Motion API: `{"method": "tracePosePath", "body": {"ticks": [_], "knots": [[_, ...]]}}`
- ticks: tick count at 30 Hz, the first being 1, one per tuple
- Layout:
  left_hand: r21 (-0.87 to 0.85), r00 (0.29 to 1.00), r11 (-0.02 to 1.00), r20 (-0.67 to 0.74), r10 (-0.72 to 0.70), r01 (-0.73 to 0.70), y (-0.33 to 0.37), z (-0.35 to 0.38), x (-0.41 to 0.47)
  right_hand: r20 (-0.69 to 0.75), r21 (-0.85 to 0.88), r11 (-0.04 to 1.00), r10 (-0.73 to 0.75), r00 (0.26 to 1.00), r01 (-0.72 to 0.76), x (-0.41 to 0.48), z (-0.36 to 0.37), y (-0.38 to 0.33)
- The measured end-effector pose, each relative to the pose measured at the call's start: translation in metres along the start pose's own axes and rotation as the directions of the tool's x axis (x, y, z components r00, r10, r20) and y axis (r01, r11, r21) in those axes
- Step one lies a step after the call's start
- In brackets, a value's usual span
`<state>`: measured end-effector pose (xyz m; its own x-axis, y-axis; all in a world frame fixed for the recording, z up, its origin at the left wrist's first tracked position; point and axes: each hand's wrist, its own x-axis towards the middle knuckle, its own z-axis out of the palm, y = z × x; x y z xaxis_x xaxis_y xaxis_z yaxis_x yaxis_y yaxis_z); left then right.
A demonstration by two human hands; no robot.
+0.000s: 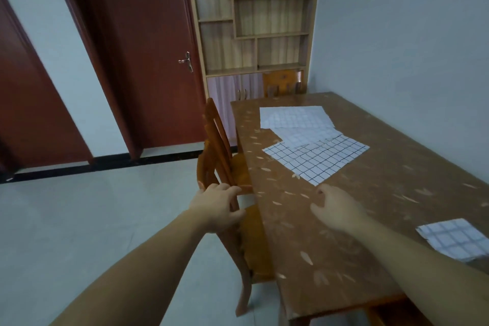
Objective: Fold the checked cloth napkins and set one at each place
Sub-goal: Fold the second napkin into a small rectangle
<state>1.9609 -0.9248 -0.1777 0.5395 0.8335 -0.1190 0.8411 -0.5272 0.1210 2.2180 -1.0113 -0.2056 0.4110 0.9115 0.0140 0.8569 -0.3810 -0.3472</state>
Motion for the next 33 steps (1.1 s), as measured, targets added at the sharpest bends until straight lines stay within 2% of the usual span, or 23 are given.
{"method": "tracePosePath", "body": {"ticks": [13, 16, 22, 26, 30, 33], "knots": [[-0.004, 0.982, 0.983, 0.047, 0.183, -0.183, -0.077, -0.023, 0.180, 0.056, 0.129, 0.978, 0.156, 0.986, -0.162, 0.147, 0.055, -0.068], [-0.005, 0.974, 0.975, 0.050, 0.221, -0.222, -0.093, -0.031, 0.225, 0.032, 0.163, 0.964, 0.209, 0.977, -0.211, 0.178, 0.062, -0.081], [0.043, 0.925, 0.928, 0.112, 0.363, -0.369, -0.114, -0.029, 0.299, -0.004, 0.143, 0.937, 0.323, 0.946, -0.319, 0.214, 0.072, -0.100], [0.021, 0.866, 0.870, 0.110, 0.488, -0.492, -0.137, -0.031, 0.346, -0.035, 0.134, 0.888, 0.448, 0.893, -0.440, 0.234, 0.080, -0.114], [0.003, 0.793, 0.797, 0.109, 0.600, -0.604, -0.166, -0.034, 0.395, -0.061, 0.103, 0.796, 0.603, 0.795, -0.596, 0.250, 0.091, -0.139], [-0.025, 0.757, 0.766, 0.133, 0.640, -0.642, -0.184, -0.035, 0.424, -0.084, 0.044, 0.764, 0.645, 0.759, -0.644, 0.259, 0.101, -0.159]]}}
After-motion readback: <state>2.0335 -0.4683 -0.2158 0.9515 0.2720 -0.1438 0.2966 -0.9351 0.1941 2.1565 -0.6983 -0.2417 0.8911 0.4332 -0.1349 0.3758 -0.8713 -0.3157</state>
